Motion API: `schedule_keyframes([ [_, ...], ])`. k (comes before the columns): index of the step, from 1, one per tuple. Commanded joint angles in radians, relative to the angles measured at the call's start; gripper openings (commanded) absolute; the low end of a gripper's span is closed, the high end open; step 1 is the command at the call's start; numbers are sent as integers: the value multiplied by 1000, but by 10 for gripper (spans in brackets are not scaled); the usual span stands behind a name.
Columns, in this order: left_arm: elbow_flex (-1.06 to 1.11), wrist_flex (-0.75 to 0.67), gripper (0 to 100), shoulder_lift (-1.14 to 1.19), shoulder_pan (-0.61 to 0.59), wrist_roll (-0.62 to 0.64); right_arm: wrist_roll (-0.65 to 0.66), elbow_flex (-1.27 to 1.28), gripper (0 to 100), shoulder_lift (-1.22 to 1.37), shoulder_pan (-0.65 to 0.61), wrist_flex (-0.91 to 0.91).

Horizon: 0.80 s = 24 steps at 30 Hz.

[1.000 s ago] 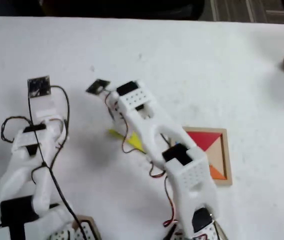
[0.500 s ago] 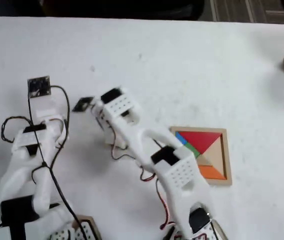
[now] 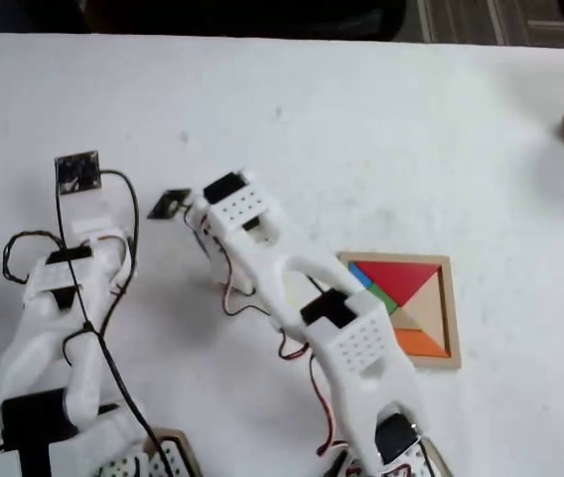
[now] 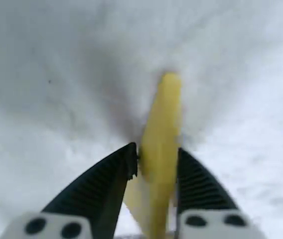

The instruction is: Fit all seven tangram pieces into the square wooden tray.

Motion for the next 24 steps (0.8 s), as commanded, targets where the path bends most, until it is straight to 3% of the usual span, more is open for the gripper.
schedule_keyframes([
  [1, -32, -28, 24, 1, -15, -11, -64, 2, 15, -18, 15, 73],
  [8, -32, -28, 24, 1, -15, -11, -140, 6, 18, -286, 157, 171],
  [15, -32, -28, 24, 1, -15, -11, -190, 184, 18, -611, 456, 170],
  [24, -32, -28, 24, 1, -15, -11, -184, 479, 18, -816, 789, 116],
])
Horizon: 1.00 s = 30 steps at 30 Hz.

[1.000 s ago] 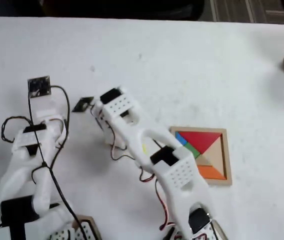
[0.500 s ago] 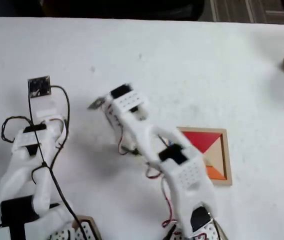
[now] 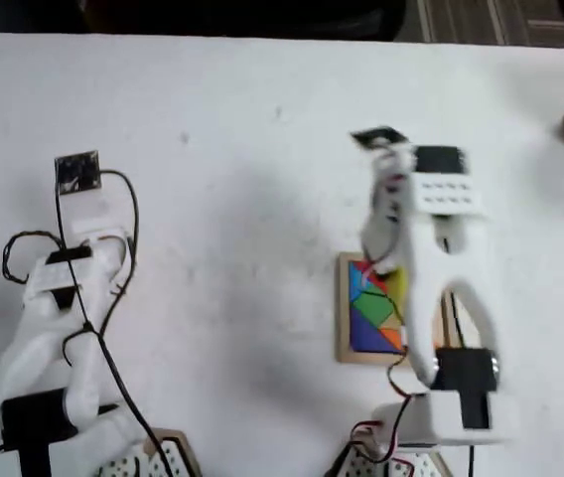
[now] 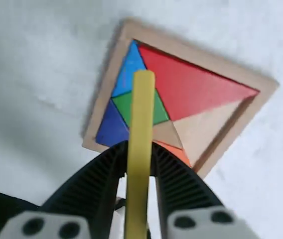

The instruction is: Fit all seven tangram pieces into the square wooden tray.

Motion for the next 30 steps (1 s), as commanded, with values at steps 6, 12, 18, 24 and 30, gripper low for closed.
schedule_keyframes([
  [6, -32, -28, 24, 1, -15, -11, 37, 216, 18, -104, 232, -203],
  [12, -31, -28, 24, 1, -15, -11, 43, 373, 21, -104, 240, -378],
  [18, -29, -28, 24, 1, -15, -11, 44, 391, 22, -104, 271, -410],
  [24, -29, -28, 24, 1, -15, -11, 83, 405, 108, -104, 280, -389],
  [30, -29, -28, 24, 1, -15, -11, 115, 408, 176, -107, 275, -340],
])
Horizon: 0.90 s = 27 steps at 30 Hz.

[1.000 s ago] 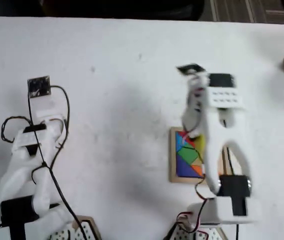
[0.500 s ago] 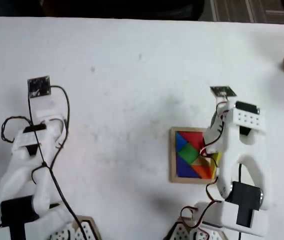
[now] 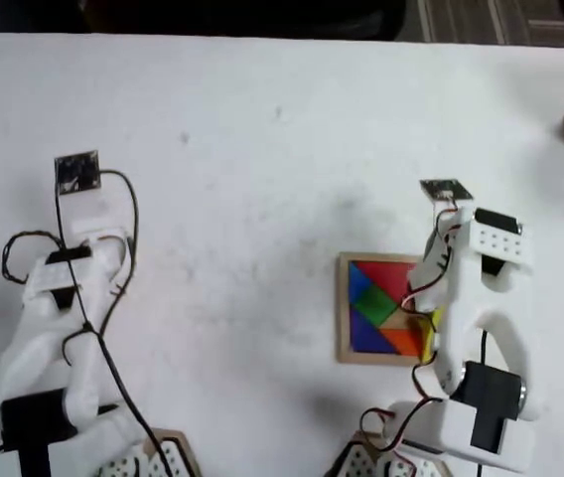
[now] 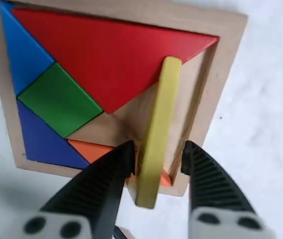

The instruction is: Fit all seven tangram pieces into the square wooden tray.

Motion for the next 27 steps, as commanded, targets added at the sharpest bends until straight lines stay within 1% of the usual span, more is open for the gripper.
schedule_keyframes([
  [1, -29, -28, 24, 1, -15, -11, 15, -11, 176, -51, 5, 45],
  [6, -29, -28, 24, 1, -15, -11, 9, -12, 173, -56, -45, 119],
  [11, -29, -28, 24, 1, -15, -11, 6, -15, 122, -58, -110, 163],
  [15, -29, -28, 24, 1, -15, -11, 3, -37, 122, -58, -168, 202],
  [18, -29, -28, 24, 1, -15, -11, -49, -94, 123, -58, -193, 255],
  [21, -29, -28, 24, 1, -15, -11, -64, -157, 123, -58, -225, 309],
  [24, -29, -28, 24, 1, -15, -11, -64, -212, 123, -58, -234, 367],
  [27, -29, -28, 24, 1, -15, -11, -57, -242, 120, -65, -202, 397],
])
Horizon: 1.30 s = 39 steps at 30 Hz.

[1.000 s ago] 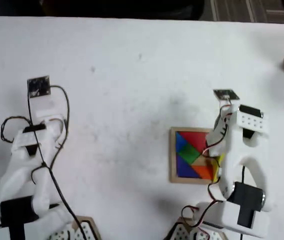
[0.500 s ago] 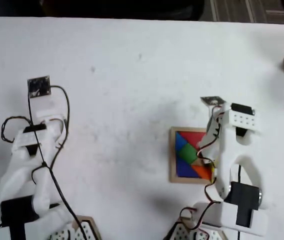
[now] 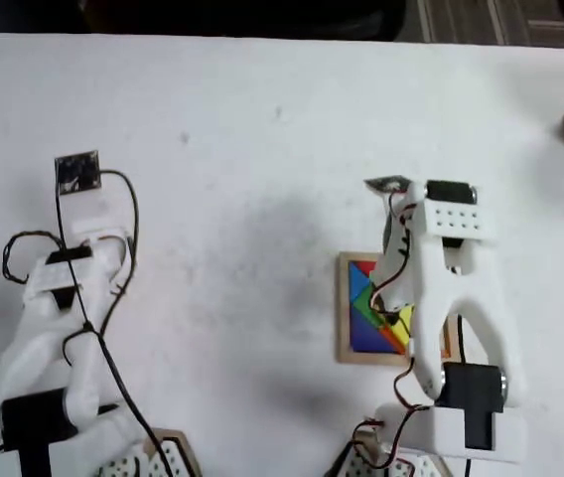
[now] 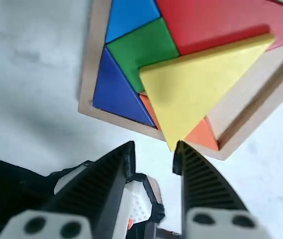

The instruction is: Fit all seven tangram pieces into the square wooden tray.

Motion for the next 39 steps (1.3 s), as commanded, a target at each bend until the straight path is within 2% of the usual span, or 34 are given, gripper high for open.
schedule_keyframes([
  [1, -29, -28, 24, 1, -15, -11, -3, -54, 118, -76, 44, 35],
  [5, -28, -26, 24, 1, 5, -11, -3, -25, 19, -147, 143, 27],
  [12, -2, -8, 22, -8, 131, -11, 0, 98, 17, -275, 315, -28],
  [16, 2, 8, 21, -13, 223, -11, 133, 157, 17, -343, 466, -85],
  [21, 3, 176, 21, -160, 423, -11, 245, 164, 21, -369, 700, -193],
  [26, 3, 261, 22, -335, 733, -2, 307, 167, 22, -367, 909, -348],
  [29, -17, 236, 23, -346, 909, 9, 322, 172, 22, -367, 1032, -450],
  [32, -29, 117, 23, -266, 1021, 132, 322, 213, 22, -367, 1122, -576],
  [35, -83, 12, 23, -130, 1078, 236, 322, 276, 22, -367, 1178, -693],
  [39, -187, -12, 22, 39, 1122, 239, 322, 341, 22, -367, 1222, -808],
])
